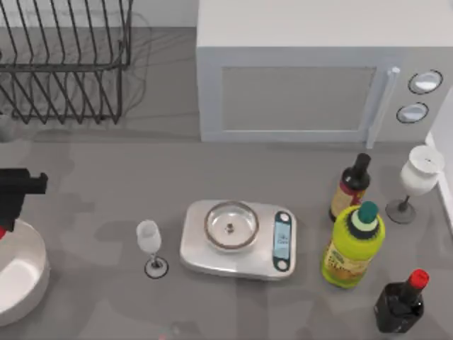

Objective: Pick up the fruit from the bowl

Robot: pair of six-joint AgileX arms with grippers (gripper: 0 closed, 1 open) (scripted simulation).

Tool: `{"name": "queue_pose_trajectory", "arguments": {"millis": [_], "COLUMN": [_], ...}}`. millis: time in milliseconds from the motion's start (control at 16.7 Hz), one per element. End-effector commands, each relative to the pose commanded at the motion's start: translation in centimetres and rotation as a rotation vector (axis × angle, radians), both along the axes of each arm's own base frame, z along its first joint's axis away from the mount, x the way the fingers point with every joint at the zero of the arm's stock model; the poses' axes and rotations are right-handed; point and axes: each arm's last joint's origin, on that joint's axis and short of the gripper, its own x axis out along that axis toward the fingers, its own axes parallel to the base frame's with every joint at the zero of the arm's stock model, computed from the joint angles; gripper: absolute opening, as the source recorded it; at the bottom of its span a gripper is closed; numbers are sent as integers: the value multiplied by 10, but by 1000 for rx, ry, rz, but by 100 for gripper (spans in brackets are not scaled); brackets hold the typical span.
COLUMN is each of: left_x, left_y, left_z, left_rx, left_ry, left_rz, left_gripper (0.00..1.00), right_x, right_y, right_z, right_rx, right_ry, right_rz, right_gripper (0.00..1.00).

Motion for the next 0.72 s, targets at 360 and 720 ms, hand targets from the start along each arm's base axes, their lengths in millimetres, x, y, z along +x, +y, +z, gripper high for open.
{"name": "queue_pose_trajectory", "arguments": {"millis": [360,720], "left_x": [-14,-36], "left_y": [0,0], "left_z": [121,165], "left_rx": [0,0], "left_ry": [8,-23], "left_rz": [0,0], "left_gripper": [0,0], "right_x": [0,0], "right_y": [0,0], "right_z": [0,0], "right_rx": [0,0], "right_ry": [0,0], "right_rz": [0,0], "right_gripper": [100,100]}}
